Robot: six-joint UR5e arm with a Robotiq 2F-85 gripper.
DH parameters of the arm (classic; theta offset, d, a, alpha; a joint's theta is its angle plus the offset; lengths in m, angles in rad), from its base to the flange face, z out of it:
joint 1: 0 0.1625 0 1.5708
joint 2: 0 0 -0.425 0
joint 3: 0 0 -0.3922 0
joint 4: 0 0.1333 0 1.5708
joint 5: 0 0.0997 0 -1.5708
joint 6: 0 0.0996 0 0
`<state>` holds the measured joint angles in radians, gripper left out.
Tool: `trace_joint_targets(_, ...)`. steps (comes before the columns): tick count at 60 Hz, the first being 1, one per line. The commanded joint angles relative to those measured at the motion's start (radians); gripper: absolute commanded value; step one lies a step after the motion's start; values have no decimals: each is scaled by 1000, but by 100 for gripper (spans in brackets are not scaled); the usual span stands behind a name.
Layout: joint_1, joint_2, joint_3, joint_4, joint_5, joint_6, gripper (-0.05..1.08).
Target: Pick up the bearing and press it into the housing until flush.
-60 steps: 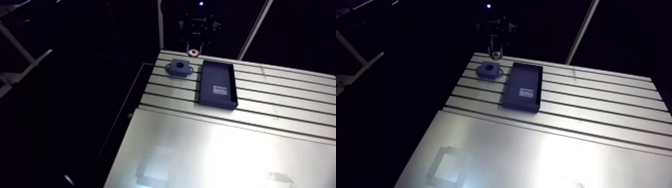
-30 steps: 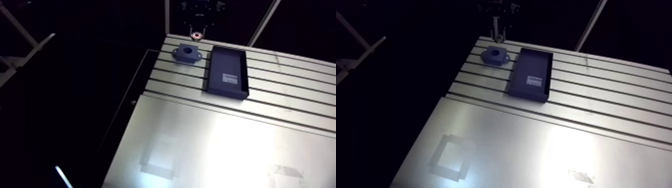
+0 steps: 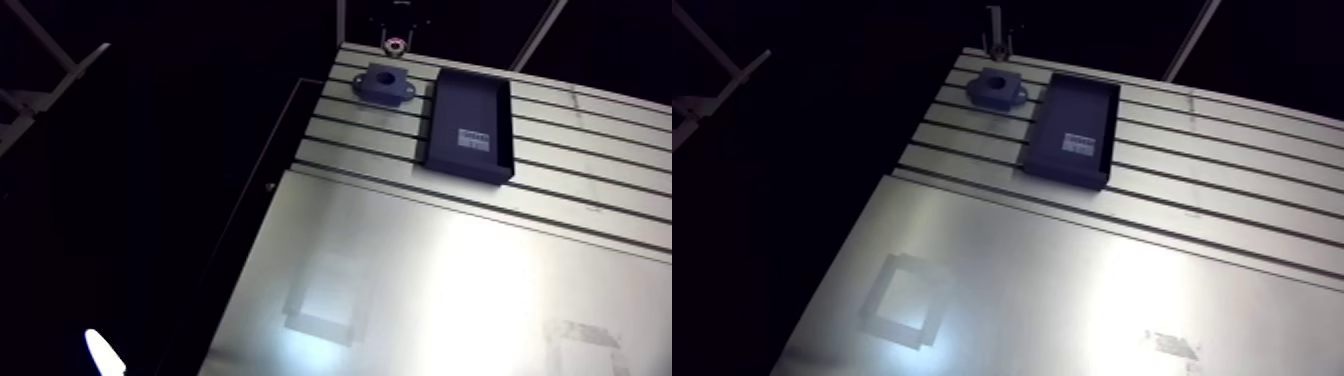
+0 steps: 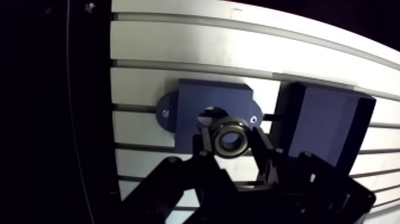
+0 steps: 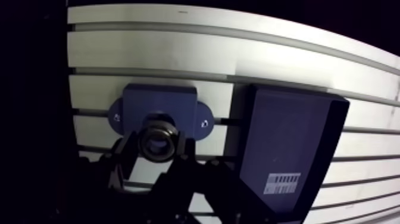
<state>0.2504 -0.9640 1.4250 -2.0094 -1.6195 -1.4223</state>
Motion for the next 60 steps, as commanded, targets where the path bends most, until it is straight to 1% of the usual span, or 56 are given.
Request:
trace_joint_targets(1,4,18,-15,-1,-13,0,75)
trace_joint_targets(22,7,34,-10,1,-15,1,75)
trace_joint_targets(60,12,49,-4,-1,-10,0,75)
